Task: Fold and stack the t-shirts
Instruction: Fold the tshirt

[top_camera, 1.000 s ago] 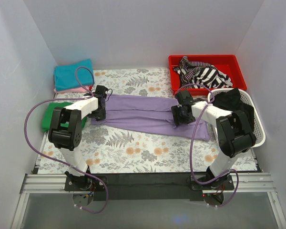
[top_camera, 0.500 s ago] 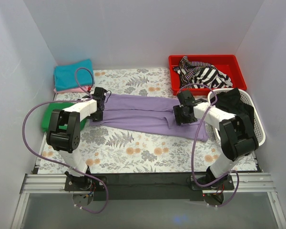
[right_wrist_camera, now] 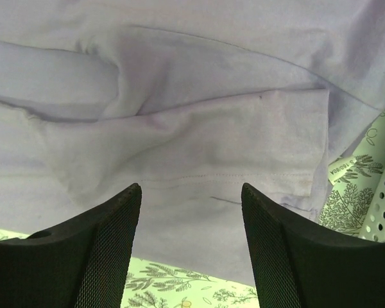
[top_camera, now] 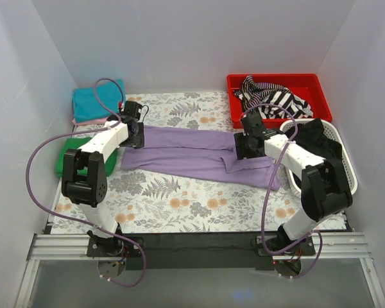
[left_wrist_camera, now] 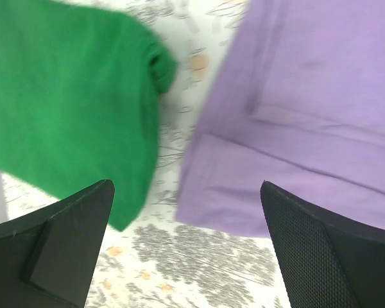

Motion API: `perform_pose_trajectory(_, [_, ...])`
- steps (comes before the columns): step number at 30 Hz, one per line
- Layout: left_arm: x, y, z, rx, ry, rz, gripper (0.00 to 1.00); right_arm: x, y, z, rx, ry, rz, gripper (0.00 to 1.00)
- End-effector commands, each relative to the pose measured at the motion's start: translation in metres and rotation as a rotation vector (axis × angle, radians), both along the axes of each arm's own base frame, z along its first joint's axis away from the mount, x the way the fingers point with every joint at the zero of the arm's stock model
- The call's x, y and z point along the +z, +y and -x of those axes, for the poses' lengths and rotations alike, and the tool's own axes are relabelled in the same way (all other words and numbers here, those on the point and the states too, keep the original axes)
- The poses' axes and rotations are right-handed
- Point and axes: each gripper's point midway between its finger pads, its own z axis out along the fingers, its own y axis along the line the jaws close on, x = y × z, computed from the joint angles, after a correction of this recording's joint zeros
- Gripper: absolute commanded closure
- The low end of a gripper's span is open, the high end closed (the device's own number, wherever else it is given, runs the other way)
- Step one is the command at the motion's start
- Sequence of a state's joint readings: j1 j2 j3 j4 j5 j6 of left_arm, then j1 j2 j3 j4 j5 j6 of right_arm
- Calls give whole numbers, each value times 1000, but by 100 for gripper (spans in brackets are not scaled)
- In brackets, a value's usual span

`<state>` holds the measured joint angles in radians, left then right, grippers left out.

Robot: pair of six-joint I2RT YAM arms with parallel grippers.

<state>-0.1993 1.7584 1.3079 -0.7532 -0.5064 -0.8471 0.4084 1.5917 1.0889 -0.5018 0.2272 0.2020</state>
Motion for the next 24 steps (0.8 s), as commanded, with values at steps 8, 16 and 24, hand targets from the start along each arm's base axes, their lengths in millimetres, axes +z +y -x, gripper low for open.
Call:
perform_pose_trajectory(8, [-18,-73,-47,-101,-21,327,2,-39,8,-27,-48,24,9,31])
perform_pose_trajectory(16, [-72,-80,7,-110,238,269,2,-60,43,-47,43,115,-75,33])
perform_pose_trajectory(24, [-59,-89,85,-99,369,271,2,-70,79,-69,172,186,-86,32])
